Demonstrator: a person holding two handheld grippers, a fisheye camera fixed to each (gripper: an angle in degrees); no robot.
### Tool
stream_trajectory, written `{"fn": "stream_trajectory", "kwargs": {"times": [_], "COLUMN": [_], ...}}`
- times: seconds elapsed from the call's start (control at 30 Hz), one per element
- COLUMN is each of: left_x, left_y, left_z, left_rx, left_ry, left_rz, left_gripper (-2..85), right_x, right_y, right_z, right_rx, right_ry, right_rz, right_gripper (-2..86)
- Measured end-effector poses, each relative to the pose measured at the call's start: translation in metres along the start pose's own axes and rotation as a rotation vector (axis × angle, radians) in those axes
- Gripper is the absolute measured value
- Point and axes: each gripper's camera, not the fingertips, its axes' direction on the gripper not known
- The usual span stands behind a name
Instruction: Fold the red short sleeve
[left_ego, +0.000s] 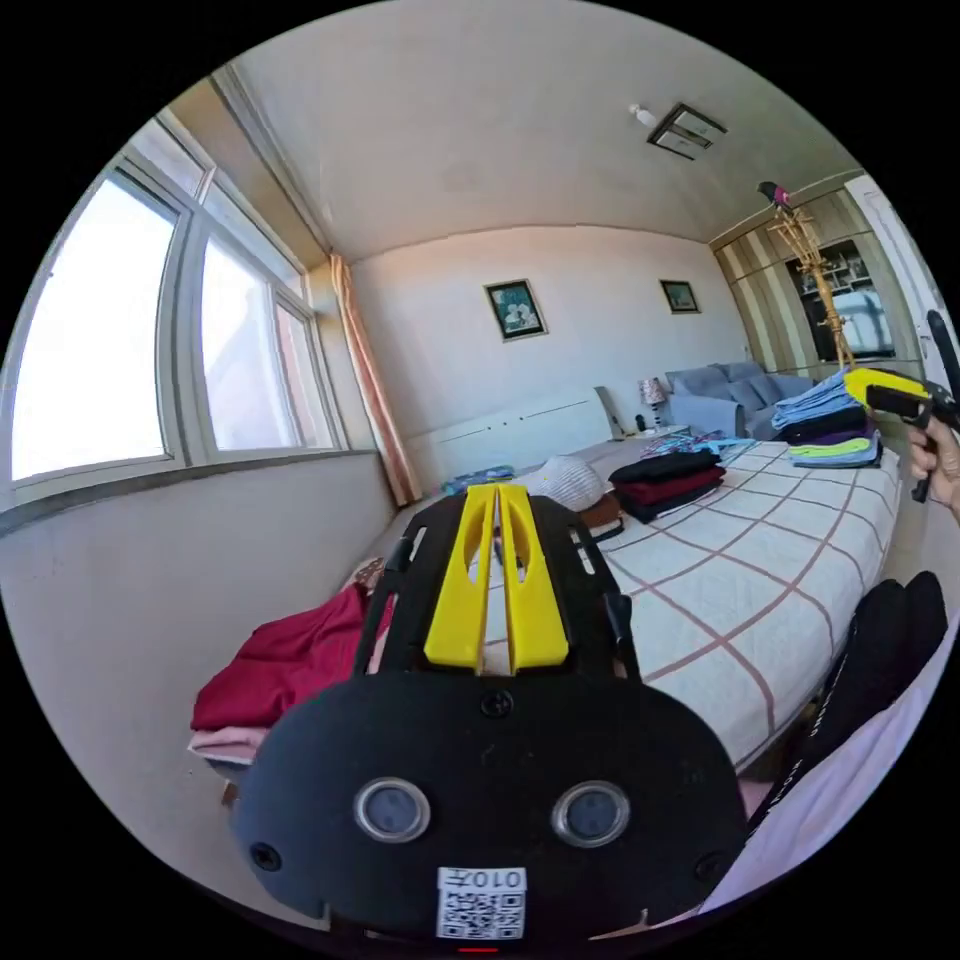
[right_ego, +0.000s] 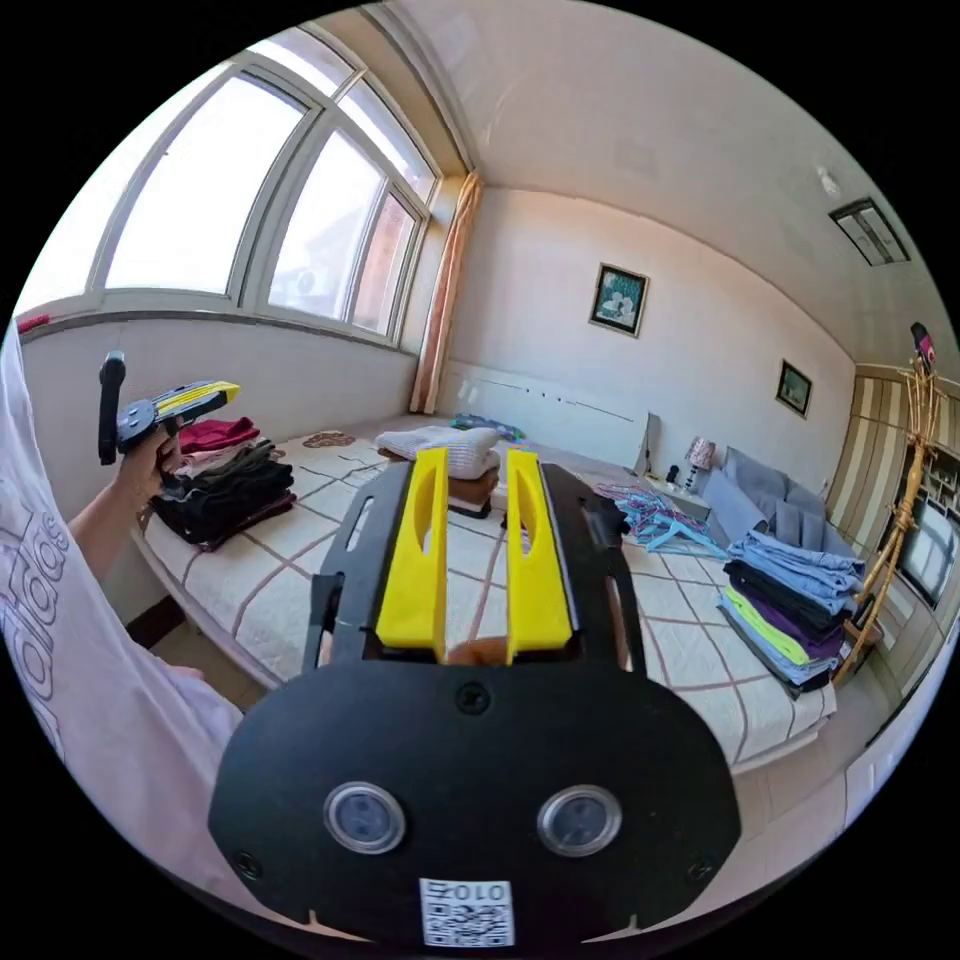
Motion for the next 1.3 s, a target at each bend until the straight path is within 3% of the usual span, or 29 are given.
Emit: {"fn": "stream_trajectory", "kwargs": {"times": [0.13,0.37,0.5,0.67,0.83,0.97,1.07,1.3], "left_x": [-0.042,-0.091,-0.097,-0.108,-0.126,-0.133,-0.145,-0.165], "left_y": [0.019,0.057,0.058,0.048,0.023,0.039,0.04,0.036], "left_z": [-0.015,0.016,0.016,0.032,-0.005,0.028,0.033,0.052], "left_rx": [-0.114,-0.482,-0.444,-0.536,-0.358,-0.58,-0.516,-0.567], "left_ry": [-0.159,-0.091,-0.154,-0.058,0.027,0.02,0.039,0.056], "left_rz": [0.02,-0.012,0.03,0.166,0.177,0.363,0.331,0.369], "left_gripper": [1.1,13.0,13.7,13.3,11.6,11.1,10.8,10.3], "right_x": [-0.021,-0.039,-0.037,-0.032,-0.026,-0.023,-0.018,-0.002], "right_y": [0.024,0.058,0.079,0.101,0.121,0.135,0.145,0.159], "right_z": [-0.007,-0.026,-0.036,-0.04,-0.039,-0.035,-0.033,-0.028], "right_rx": [-0.001,0.007,0.038,0.038,0.039,0.035,0.025,0.016], "right_ry": [-0.096,-0.183,-0.18,-0.178,-0.187,-0.205,-0.21,-0.209], "right_rz": [-0.045,-0.035,-0.008,0.015,0.039,0.029,0.034,0.04], "right_gripper": [10.3,14.9,14.7,14.1,13.7,13.7,13.5,13.3]}}
